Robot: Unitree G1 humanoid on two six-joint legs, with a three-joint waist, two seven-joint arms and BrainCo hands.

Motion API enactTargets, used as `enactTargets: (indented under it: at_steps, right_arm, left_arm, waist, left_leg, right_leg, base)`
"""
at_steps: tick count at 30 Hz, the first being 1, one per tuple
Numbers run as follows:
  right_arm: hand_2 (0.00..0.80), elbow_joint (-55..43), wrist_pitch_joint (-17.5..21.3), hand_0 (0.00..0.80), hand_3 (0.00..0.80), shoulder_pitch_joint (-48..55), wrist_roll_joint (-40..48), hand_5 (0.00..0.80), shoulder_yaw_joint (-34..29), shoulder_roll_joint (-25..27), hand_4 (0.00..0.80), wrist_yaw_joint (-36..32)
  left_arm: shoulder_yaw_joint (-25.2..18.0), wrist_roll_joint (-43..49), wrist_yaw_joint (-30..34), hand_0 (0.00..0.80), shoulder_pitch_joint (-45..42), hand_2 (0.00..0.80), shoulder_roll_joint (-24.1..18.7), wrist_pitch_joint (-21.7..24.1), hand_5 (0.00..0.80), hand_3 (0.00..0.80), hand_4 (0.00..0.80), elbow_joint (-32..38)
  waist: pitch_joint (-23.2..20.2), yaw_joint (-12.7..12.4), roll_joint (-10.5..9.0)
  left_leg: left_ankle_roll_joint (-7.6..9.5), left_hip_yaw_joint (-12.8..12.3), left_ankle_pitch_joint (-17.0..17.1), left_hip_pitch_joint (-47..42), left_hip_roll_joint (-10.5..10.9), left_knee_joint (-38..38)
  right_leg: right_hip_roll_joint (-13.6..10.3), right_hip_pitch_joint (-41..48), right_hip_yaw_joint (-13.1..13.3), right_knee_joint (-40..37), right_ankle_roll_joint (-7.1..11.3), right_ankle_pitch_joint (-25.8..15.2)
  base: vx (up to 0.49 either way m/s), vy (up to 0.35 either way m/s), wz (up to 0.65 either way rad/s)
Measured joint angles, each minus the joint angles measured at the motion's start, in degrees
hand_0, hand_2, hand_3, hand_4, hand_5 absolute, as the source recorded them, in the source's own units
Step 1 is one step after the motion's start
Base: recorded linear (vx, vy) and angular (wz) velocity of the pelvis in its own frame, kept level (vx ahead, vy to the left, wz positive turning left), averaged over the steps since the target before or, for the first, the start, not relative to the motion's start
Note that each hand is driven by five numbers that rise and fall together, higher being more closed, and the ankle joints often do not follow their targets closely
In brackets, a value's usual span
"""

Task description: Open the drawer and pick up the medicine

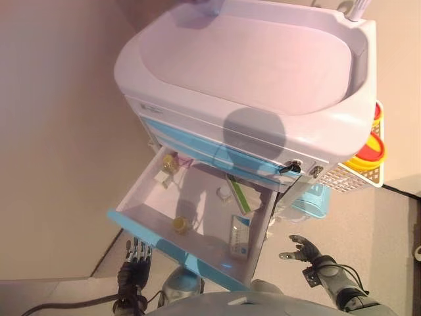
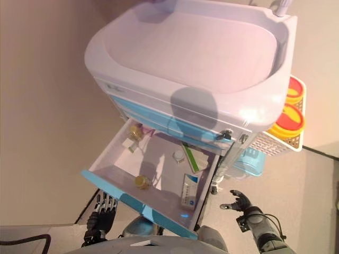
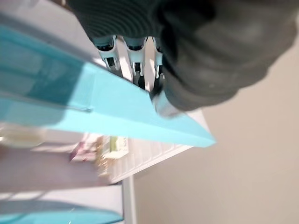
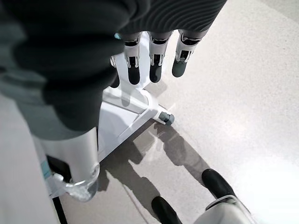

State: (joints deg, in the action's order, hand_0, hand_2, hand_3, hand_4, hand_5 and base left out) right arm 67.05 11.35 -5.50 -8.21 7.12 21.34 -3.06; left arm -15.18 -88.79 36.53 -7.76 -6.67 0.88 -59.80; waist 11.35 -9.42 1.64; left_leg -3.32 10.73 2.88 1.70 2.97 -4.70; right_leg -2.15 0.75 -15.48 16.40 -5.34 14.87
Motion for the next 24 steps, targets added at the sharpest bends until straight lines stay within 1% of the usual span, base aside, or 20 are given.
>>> enactTargets:
  at_steps: [1,3,5,6,8,9,11,13,15,16,17,19,21,22,24]
  right_arm:
    - [0.000,0.8,0.2,0.000,0.000,0.0,0.0,0.000,-0.5,0.0,0.000,0.0]
    - [0.000,2.3,0.5,0.000,0.000,0.4,0.0,0.000,-1.0,0.3,0.000,0.1]
    - [0.000,2.9,1.1,0.000,0.000,0.4,0.1,0.000,-1.4,0.4,0.000,0.1]
    - [0.000,2.8,1.6,0.000,0.000,0.5,0.1,0.000,-1.4,0.4,0.000,0.1]
    - [0.000,2.7,2.7,0.000,0.000,1.3,0.2,0.000,-1.4,0.3,0.000,0.1]
    - [0.000,2.5,3.1,0.000,0.000,1.9,0.2,0.000,-1.4,0.3,0.000,0.1]
    - [0.000,1.3,4.6,0.000,0.000,3.9,0.2,0.000,-1.4,0.1,0.000,0.4]
    - [0.000,-1.5,5.6,0.000,0.000,5.6,0.2,0.000,-1.3,-0.3,0.000,0.9]
    - [0.000,-8.3,6.8,0.000,0.000,7.5,0.2,0.000,-1.1,-0.3,0.000,2.3]
    - [0.000,-13.3,6.8,0.000,0.000,8.6,0.1,0.000,-1.1,-0.1,0.000,3.2]
    - [0.000,-20.0,7.5,0.000,0.000,9.9,0.0,0.000,-0.9,0.3,0.000,4.2]
    - [0.000,-29.5,7.6,0.000,0.000,10.8,-1.5,0.000,-0.3,0.8,0.000,6.2]
    - [0.000,-38.3,7.9,0.000,0.000,12.2,-4.4,0.000,0.1,2.2,0.000,7.6]
    - [0.000,-42.5,9.1,0.000,0.000,12.8,-5.9,0.000,0.1,3.6,0.000,8.3]
    - [0.000,-47.0,11.6,0.000,0.000,13.0,-9.0,0.000,-0.1,6.0,0.000,9.6]
  left_arm:
    - [-2.8,2.5,-2.2,0.000,0.0,0.000,-0.4,2.2,0.000,0.000,0.000,-0.8]
    - [-5.3,9.2,-8.6,0.000,-0.2,0.000,-3.4,5.5,0.000,0.000,0.000,-4.9]
    - [-5.4,17.4,-15.8,0.000,-0.1,0.000,-6.1,7.8,0.000,0.000,0.000,-8.7]
    - [-5.4,20.9,-18.6,0.000,-0.7,0.000,-6.8,8.7,0.000,0.000,0.000,-9.5]
    - [-4.7,27.3,-23.5,0.000,-1.0,0.000,-7.7,9.5,0.000,0.000,0.000,-10.0]
    - [-4.0,30.2,-25.2,0.000,-1.1,0.000,-7.9,9.4,0.000,0.000,0.000,-10.2]
    - [-0.7,35.6,-27.7,0.000,-0.9,0.000,-7.9,9.4,0.000,0.000,0.000,-10.1]
    - [1.7,41.1,-29.4,0.000,-0.3,0.000,-7.8,9.3,0.000,0.000,0.000,-9.7]
    - [5.1,46.9,-30.5,0.000,-0.4,0.000,-7.8,9.3,0.000,0.000,0.000,-8.3]
    - [7.2,50.2,-30.7,0.000,-0.2,0.000,-7.8,9.3,0.000,0.000,0.000,-7.6]
    - [9.3,53.4,-30.9,0.000,-0.4,0.000,-7.8,9.3,0.000,0.000,0.000,-6.6]
    - [11.2,59.1,-31.0,0.000,-0.2,0.000,-7.7,9.7,0.000,0.000,0.000,-6.2]
    - [13.9,64.2,-31.5,0.000,-0.4,0.000,-7.7,11.1,0.000,0.000,0.000,-6.3]
    - [15.6,67.1,-31.7,0.000,-0.5,0.000,-7.7,11.8,0.000,0.000,0.000,-6.4]
    - [17.6,70.1,-31.9,0.000,-0.8,0.000,-7.8,12.6,0.000,0.000,0.000,-6.7]
  waist:
    - [-0.6,0.0,0.64]
    - [-2.4,0.1,2.10]
    - [-3.3,0.1,3.03]
    - [-3.5,0.1,3.34]
    - [-3.6,0.3,3.15]
    - [-3.9,0.4,2.73]
    - [-4.8,0.6,1.44]
    - [-5.5,1.3,-0.09]
    - [-6.2,2.0,-1.63]
    - [-6.5,3.1,-2.30]
    - [-6.5,3.9,-2.34]
    - [-6.5,5.4,-2.44]
    - [-6.4,6.7,-2.27]
    - [-6.1,7.3,-2.08]
    - [-5.8,8.6,-2.01]
  left_leg:
    - [0.00,0.2,0.0,0.0,0.0,0.1]
    - [0.17,0.7,0.2,-0.1,-0.2,0.6]
    - [0.24,0.5,0.7,-0.6,-0.5,1.7]
    - [0.35,0.4,0.8,-0.9,-0.8,2.3]
    - [0.24,0.3,1.1,-1.0,-0.9,2.7]
    - [0.21,-0.1,1.2,-0.8,-0.9,3.1]
    - [0.30,-0.6,1.4,0.3,-0.9,3.1]
    - [0.33,-1.1,1.4,0.5,-0.9,3.1]
    - [0.34,-1.9,1.4,0.8,-0.9,3.3]
    - [0.36,-2.7,1.4,0.9,-1.0,3.4]
    - [0.63,-3.3,1.5,0.9,-1.0,3.6]
    - [1.02,-4.5,1.5,0.6,-1.1,4.2]
    - [1.35,-5.9,1.4,0.5,-1.3,4.5]
    - [1.53,-6.6,1.5,0.2,-1.4,5.0]
    - [1.76,-7.6,1.5,0.0,-1.7,5.3]
  right_leg:
    - [0.2,0.3,-0.1,-0.5,0.17,0.0]
    - [0.2,0.5,-0.8,-0.9,0.32,0.0]
    - [0.3,0.5,-0.9,-1.0,0.37,0.0]
    - [0.5,0.4,-0.9,-1.0,0.38,0.0]
    - [0.6,0.3,-0.9,-1.0,0.44,0.1]
    - [0.7,-0.2,-0.8,-1.0,0.64,0.2]
    - [0.8,-1.2,-0.6,-0.9,0.75,0.1]
    - [0.8,-1.6,-0.1,-1.0,0.72,-0.2]
    - [0.9,-2.1,0.6,-1.3,0.92,-0.3]
    - [1.0,-2.5,1.2,-1.4,1.09,-0.4]
    - [1.0,-2.5,1.4,-1.4,1.26,-0.5]
    - [1.1,-2.9,2.6,-1.5,1.54,-0.6]
    - [1.2,-3.5,3.8,-1.6,1.83,-1.0]
    - [1.4,-3.5,4.5,-2.0,1.94,-1.5]
    - [1.8,-3.3,5.6,-3.3,2.14,-2.5]
  base:
    - [0.027,0.002,0.17]
    - [0.030,0.005,0.21]
    - [0.012,0.003,0.05]
    - [0.000,0.000,0.00]
    - [0.002,0.012,-0.02]
    - [0.001,0.019,-0.07]
    - [-0.014,0.013,-0.05]
    - [-0.024,0.000,-0.08]
    - [-0.029,0.004,-0.19]
    - [-0.035,0.010,-0.23]
    - [-0.021,0.010,-0.22]
    - [-0.019,0.024,-0.25]
    - [-0.017,0.035,-0.33]
    - [-0.020,0.047,-0.33]
    - [-0.019,0.045,-0.31]
